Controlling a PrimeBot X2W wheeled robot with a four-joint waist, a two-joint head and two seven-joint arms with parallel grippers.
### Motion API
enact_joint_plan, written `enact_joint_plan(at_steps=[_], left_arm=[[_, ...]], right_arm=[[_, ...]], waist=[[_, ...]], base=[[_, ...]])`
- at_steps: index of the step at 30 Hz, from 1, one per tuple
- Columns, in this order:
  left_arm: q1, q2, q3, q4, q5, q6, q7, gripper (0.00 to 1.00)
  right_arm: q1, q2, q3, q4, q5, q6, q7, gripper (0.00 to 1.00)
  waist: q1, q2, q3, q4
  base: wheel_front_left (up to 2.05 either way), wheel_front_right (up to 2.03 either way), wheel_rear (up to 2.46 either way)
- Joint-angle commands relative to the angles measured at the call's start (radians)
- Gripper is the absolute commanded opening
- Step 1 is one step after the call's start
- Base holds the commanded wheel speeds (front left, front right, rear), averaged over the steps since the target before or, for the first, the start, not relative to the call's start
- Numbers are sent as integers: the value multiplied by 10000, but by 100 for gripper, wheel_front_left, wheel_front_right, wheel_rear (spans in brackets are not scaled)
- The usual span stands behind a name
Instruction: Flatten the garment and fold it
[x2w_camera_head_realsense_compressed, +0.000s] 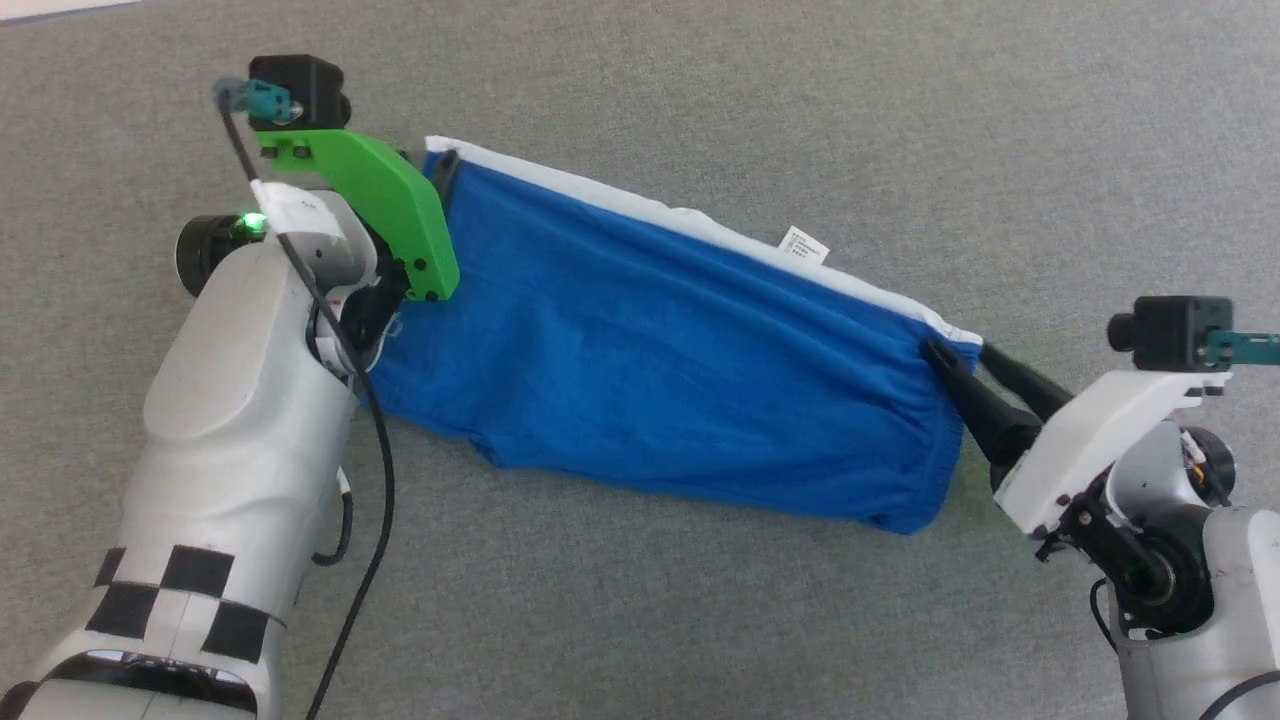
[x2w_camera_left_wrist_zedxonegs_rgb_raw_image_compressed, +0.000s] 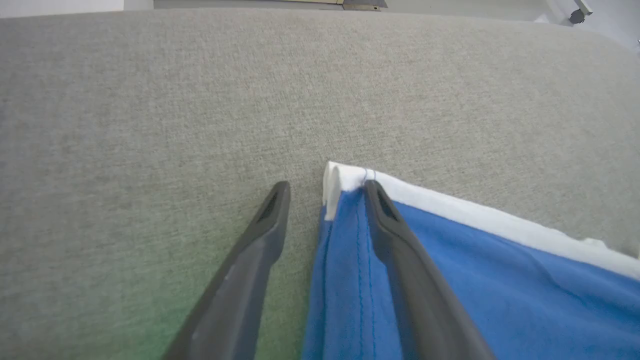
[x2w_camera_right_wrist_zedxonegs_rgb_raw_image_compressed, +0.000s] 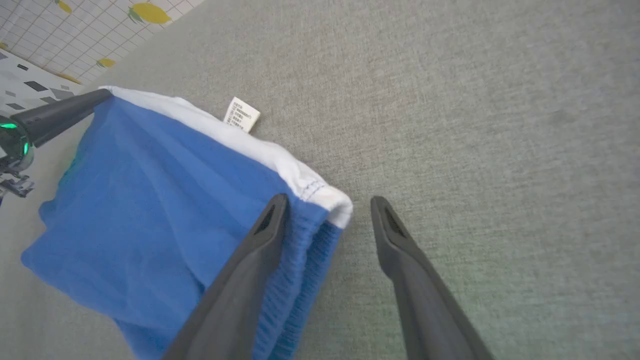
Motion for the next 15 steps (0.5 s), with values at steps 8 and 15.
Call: enact_joint_plan(at_steps=[8,15], left_arm=[[873,295,208,-879,614,11,-3417,100],[3536,760,286,-2961,1479,607,-5872,100]], right_arm=[[1080,92,-601,-1094,-1113,-15,-814,100],[2621,422,-907,-2564,-3293,-15,357,100]], waist=[[-1,0,-1289,527],[-1,0,-2277,975]], base=[[0,0,0],[0,0,0]])
